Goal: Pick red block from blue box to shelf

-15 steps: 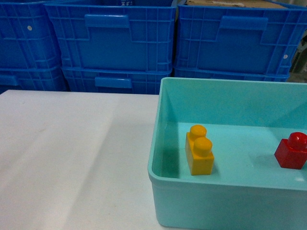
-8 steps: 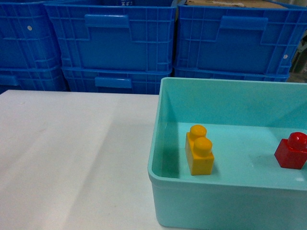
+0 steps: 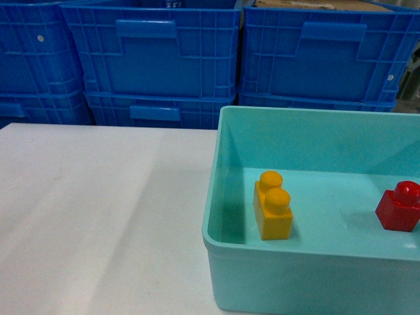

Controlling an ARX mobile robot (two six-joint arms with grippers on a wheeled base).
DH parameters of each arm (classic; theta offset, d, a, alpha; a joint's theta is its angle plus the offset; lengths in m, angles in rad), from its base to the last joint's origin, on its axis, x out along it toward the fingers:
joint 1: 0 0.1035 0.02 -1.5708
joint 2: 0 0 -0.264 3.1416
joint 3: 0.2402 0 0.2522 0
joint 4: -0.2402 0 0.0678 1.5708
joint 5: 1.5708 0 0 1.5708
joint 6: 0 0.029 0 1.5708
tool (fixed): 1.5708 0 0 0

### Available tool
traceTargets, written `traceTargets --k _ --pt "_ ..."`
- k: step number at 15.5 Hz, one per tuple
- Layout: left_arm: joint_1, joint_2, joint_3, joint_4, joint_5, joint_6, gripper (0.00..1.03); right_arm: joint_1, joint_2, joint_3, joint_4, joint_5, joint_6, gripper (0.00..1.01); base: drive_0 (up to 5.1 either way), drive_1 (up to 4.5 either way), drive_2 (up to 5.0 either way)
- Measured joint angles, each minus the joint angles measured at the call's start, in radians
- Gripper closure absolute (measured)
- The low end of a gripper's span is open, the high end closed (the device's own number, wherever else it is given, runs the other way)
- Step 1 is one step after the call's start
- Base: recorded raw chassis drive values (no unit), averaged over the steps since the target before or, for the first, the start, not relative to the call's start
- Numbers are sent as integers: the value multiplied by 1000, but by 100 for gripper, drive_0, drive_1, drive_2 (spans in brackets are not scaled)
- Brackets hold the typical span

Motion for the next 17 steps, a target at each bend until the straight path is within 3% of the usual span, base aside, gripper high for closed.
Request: traceTargets --k 17 --pt "0 0 0 0 0 0 5 0 0 0 0 0 0 3 0 0 0"
